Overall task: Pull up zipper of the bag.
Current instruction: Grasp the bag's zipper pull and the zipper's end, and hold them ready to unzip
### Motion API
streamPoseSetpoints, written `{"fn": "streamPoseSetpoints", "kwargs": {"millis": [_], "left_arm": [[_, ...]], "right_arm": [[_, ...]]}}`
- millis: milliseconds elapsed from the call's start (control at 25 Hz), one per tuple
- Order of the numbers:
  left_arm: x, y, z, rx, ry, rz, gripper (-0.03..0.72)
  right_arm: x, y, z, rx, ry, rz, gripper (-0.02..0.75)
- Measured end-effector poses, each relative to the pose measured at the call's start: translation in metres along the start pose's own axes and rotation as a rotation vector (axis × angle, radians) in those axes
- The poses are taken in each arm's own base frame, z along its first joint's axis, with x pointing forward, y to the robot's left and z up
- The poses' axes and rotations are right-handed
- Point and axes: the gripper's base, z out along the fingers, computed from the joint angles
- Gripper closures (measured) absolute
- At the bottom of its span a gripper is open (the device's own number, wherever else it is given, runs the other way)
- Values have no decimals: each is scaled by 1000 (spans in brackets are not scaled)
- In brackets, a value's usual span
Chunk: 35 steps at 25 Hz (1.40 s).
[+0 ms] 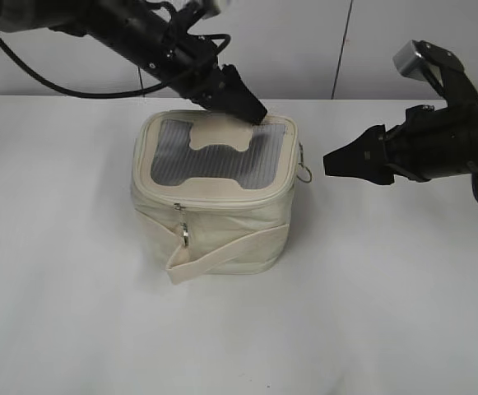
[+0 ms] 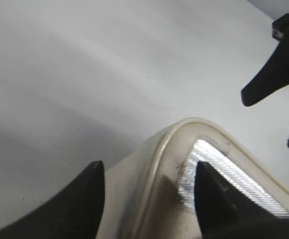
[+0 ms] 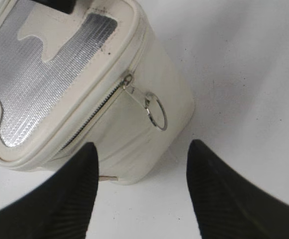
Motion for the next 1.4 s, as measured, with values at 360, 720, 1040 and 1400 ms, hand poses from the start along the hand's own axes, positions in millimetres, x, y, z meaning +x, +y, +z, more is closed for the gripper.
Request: {"fn": "streamPoseSetpoints", "kwargs": {"millis": [360, 720, 1040, 1400], "left_arm": [[7, 5, 6, -3, 29, -7, 599], [7, 5, 7, -4, 33, -4, 630], [7, 5, 7, -4, 34, -4, 637], [5, 3, 5, -13, 42, 10, 638]], "right_arm": [[3, -2, 5, -3, 14, 3, 287], [17, -14, 25, -14, 62, -132, 288], [13, -18, 37, -43, 29, -135, 289], [5, -19, 51, -92, 9, -117, 289]]}}
